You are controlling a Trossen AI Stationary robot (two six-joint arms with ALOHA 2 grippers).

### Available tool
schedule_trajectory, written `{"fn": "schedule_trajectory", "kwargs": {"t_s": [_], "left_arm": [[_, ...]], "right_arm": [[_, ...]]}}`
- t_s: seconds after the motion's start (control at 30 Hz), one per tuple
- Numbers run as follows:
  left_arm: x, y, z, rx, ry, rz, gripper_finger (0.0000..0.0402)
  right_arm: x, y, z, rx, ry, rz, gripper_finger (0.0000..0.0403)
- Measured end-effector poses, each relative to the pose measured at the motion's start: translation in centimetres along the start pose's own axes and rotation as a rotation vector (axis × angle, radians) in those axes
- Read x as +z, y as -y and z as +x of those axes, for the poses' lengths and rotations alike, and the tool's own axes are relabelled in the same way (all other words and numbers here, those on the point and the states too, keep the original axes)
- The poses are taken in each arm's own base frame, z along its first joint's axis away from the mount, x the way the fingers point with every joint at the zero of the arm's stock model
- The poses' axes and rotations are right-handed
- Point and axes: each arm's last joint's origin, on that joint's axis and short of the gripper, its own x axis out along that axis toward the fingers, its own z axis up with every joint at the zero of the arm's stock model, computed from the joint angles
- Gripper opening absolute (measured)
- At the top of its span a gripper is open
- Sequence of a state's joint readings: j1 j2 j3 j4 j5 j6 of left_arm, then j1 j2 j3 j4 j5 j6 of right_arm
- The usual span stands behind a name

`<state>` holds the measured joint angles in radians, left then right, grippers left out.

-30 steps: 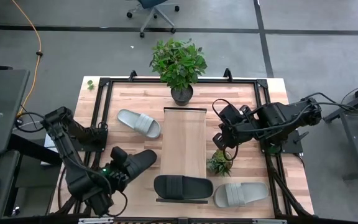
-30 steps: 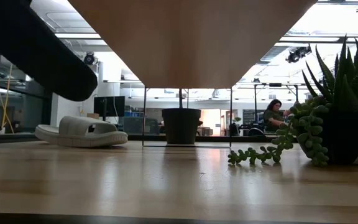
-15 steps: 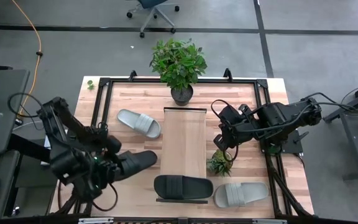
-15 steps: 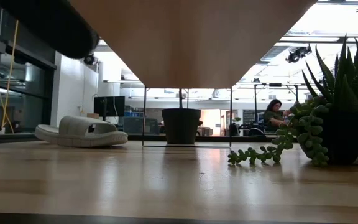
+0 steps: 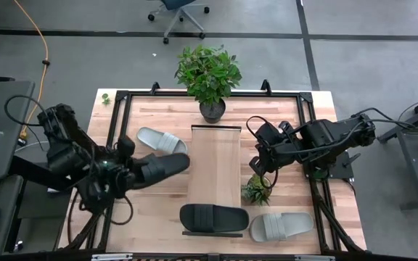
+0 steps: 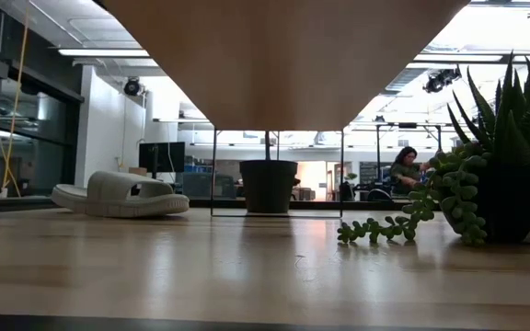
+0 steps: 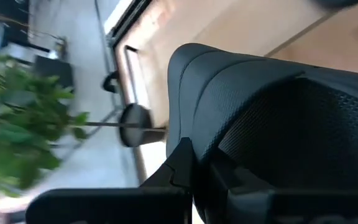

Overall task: Pick and place slides into the shelf
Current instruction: Put the black slide into the shelf

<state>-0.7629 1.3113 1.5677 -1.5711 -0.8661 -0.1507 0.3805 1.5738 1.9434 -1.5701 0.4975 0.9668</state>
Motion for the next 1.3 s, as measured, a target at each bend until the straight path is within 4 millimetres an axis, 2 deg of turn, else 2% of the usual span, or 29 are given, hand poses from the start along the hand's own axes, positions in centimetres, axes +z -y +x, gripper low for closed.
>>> {"fn": "schedule_trajectory", "kwargs": {"t_s": [0.3, 0.53, 0.63, 0.8, 0.9, 1.03, 1.3], "left_arm": [[0.3, -1.8, 1.9, 0.143, -0.080, 0.245, 0.0000], [2.0, -2.2, 2.1, 0.230, -0.013, 0.392, 0.0000], [2.7, -2.4, 2.0, 0.259, 0.023, 0.415, 0.0000], [3.5, -2.6, 1.8, 0.284, 0.067, 0.447, 0.0000], [3.9, -2.7, 1.8, 0.295, 0.086, 0.453, 0.0000], [4.3, -2.8, 1.7, 0.297, 0.120, 0.454, 0.0000], [5.4, -4.4, 2.9, 0.254, 0.206, 0.414, 0.0000]], "right_arm": [[0.1, -0.1, 0.0, 0.012, 0.008, 0.099, 0.0000], [0.2, -0.3, 0.4, 0.030, -0.006, 0.284, 0.0007], [-0.2, -0.5, 1.1, 0.027, -0.034, 0.338, 0.0030], [-1.6, -1.1, 3.3, 0.071, -0.025, 0.430, 0.0094], [-2.6, -0.9, 4.1, 0.156, 0.023, 0.502, 0.0127], [-4.0, 0.0, 4.4, 0.352, 0.132, 0.611, 0.0154], [-7.8, 3.2, 5.5, 0.746, 0.402, 0.845, 0.0165]]}}
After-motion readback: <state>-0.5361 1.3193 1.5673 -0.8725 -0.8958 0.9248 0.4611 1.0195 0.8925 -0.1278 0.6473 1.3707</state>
